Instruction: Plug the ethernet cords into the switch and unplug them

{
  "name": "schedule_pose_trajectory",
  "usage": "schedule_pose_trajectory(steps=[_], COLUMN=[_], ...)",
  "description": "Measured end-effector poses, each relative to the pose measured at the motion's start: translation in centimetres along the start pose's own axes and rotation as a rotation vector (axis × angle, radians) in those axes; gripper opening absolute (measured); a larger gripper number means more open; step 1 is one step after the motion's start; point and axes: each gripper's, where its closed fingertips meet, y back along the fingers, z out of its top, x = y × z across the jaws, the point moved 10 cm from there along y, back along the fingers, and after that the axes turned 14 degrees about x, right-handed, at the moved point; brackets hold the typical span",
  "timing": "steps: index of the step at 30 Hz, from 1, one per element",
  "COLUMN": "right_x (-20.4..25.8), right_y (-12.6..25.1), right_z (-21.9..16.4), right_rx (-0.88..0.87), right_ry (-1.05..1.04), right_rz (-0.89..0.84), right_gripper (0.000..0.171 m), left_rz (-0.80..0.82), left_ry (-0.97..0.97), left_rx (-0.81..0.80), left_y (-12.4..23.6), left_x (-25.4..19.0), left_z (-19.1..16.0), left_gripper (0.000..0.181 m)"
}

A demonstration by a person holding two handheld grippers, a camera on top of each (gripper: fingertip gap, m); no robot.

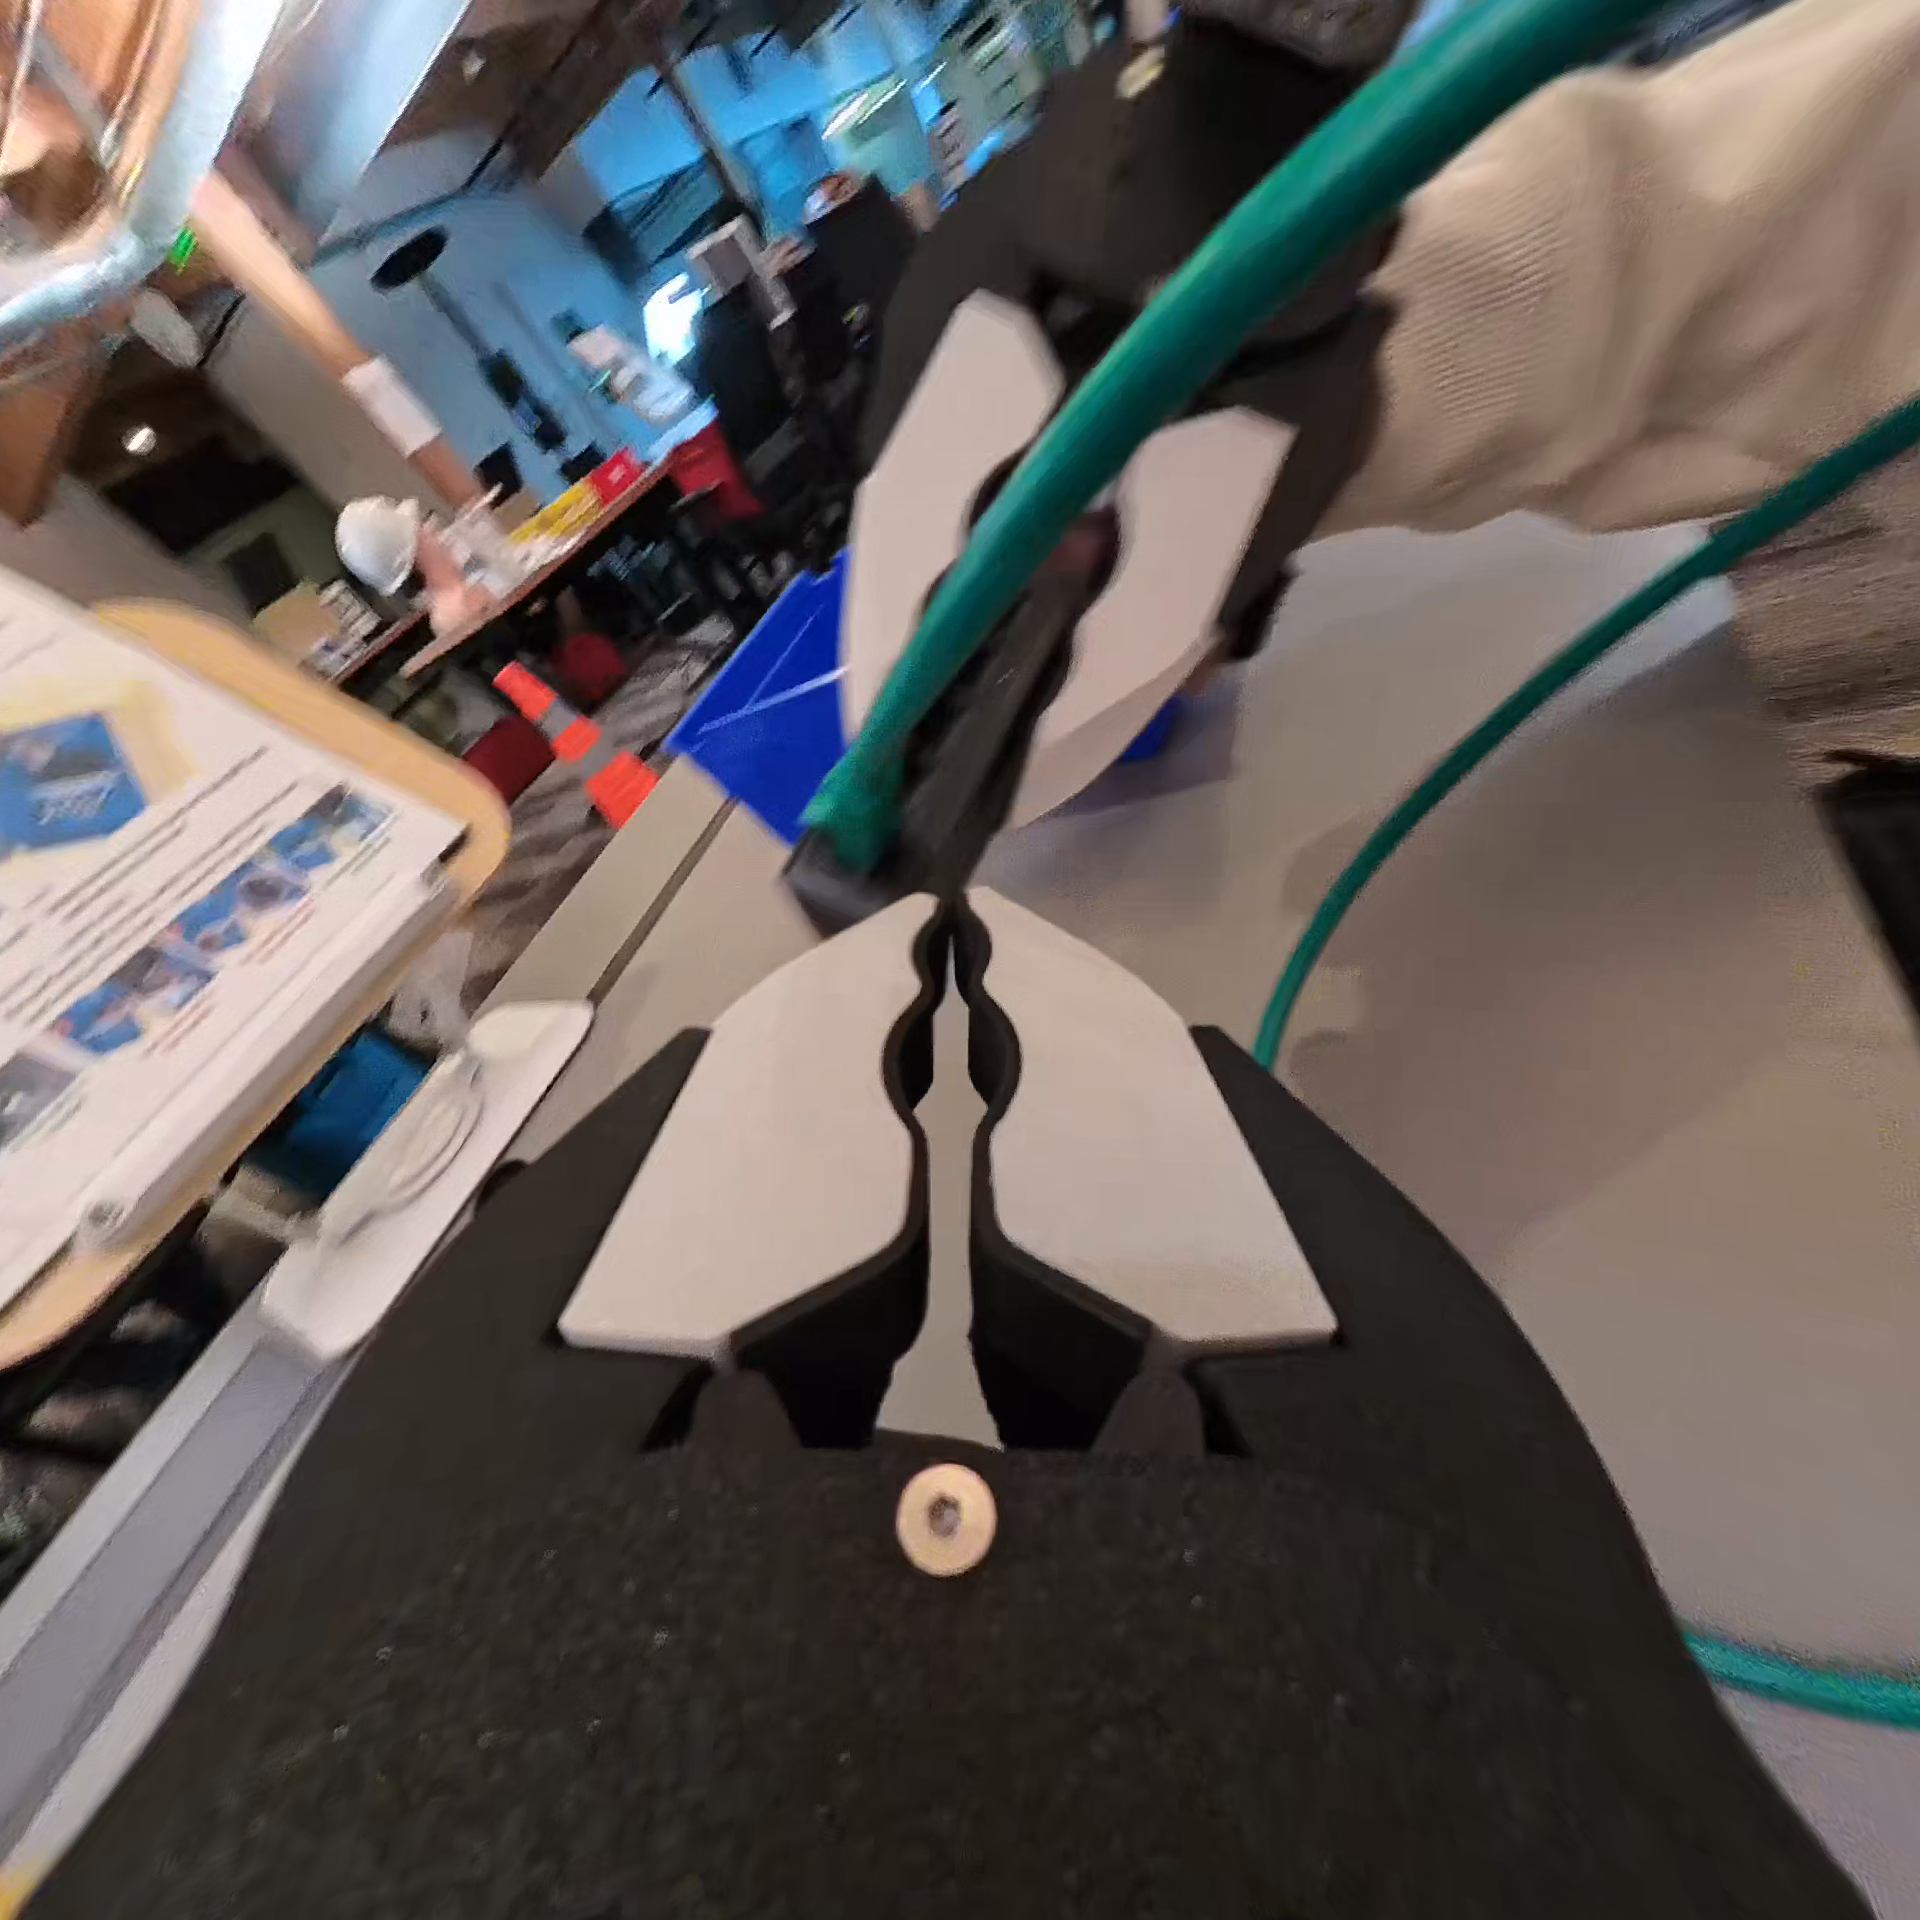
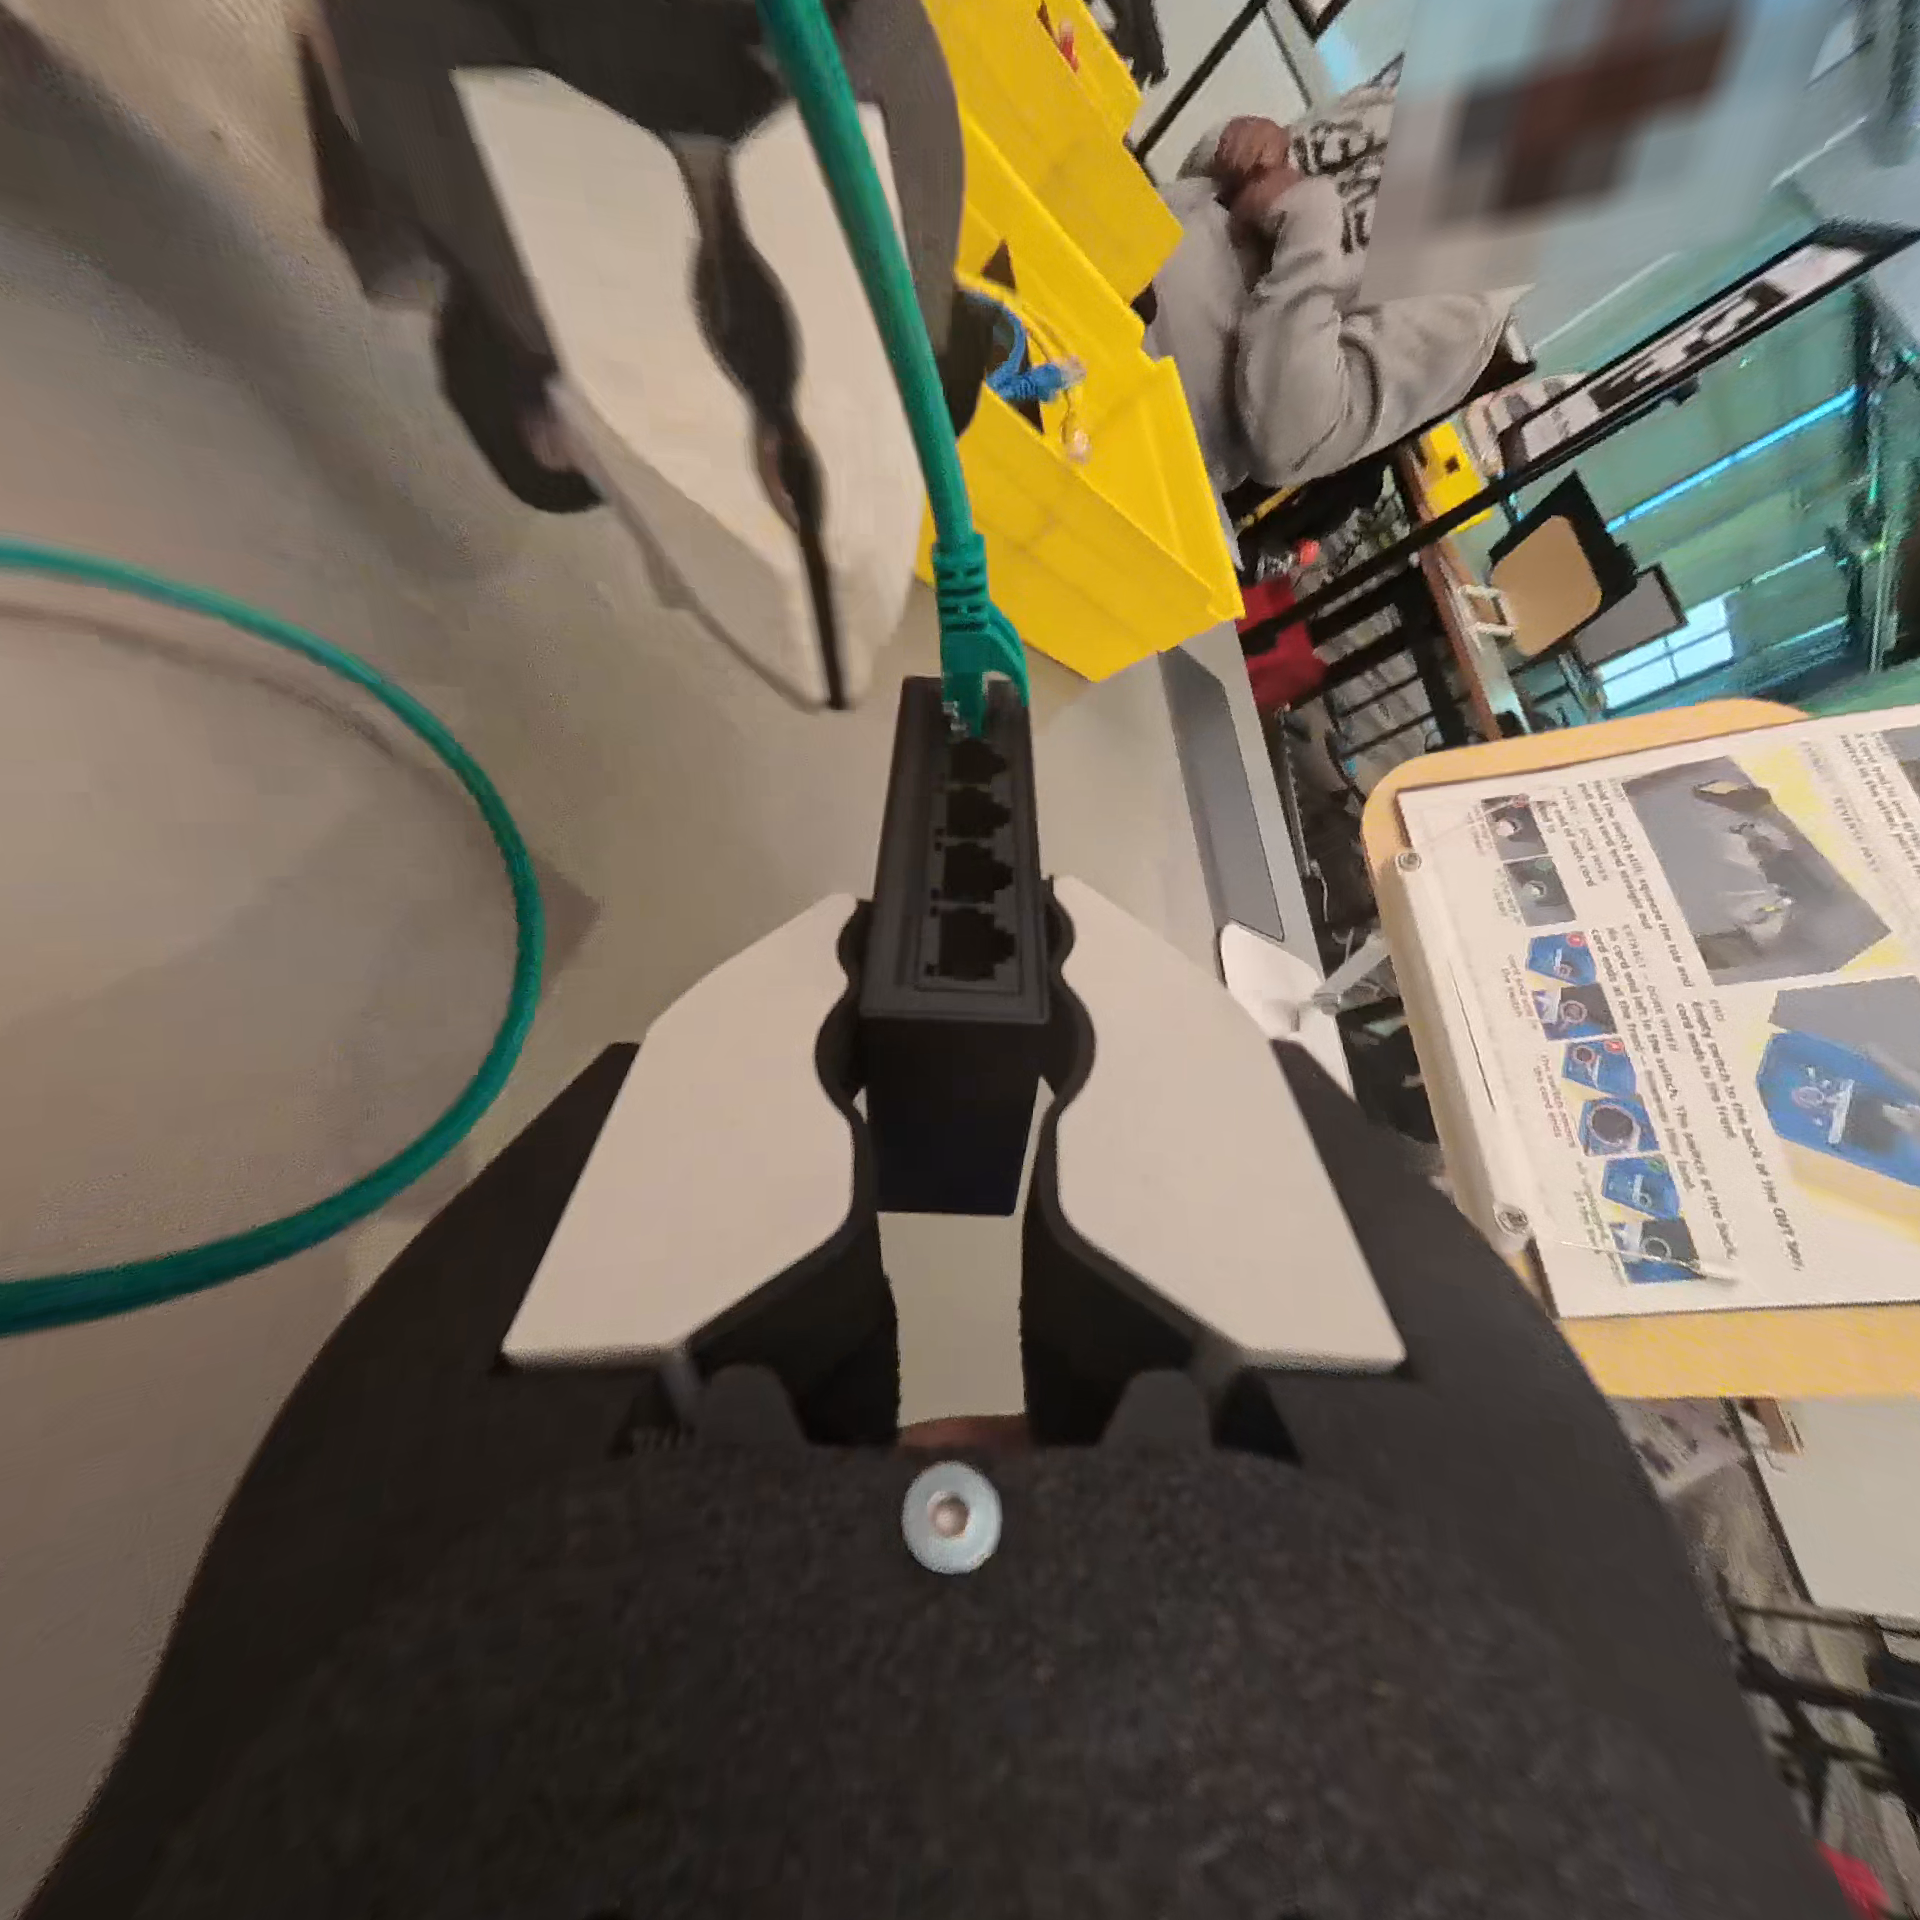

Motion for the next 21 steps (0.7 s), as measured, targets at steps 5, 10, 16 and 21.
schedule_pose_trajectory(steps=[5, 10, 16, 21], right_x=[0.6, 1.6, 1.9, 1.4], right_y=[-0.2, -0.9, -0.9, -0.2], right_z=[0.4, 1.2, 2.2, 0.5], right_rx=[-0.022, 0.024, 0.031, 0.004], right_ry=[-0.01, 0.027, 0.055, -0.004], right_rz=[0.044, 0.101, 0.143, 0.156], right_gripper=[0.029, 0.029, 0.029, 0.04], left_rz=[0.016, 0.017, -0.006, -0.005], left_ry=[0.07, -0.014, -0.128, -0.127], left_rx=[0.128, 0.148, 0.185, 0.107], left_y=[-0.9, -1.5, -1.4, -0.8], left_x=[1.1, 0.0, -0.5, -0.2], left_z=[-1.7, -1.1, -0.7, -0.7], left_gripper=[0.041, 0.041, 0.029, 0.028])
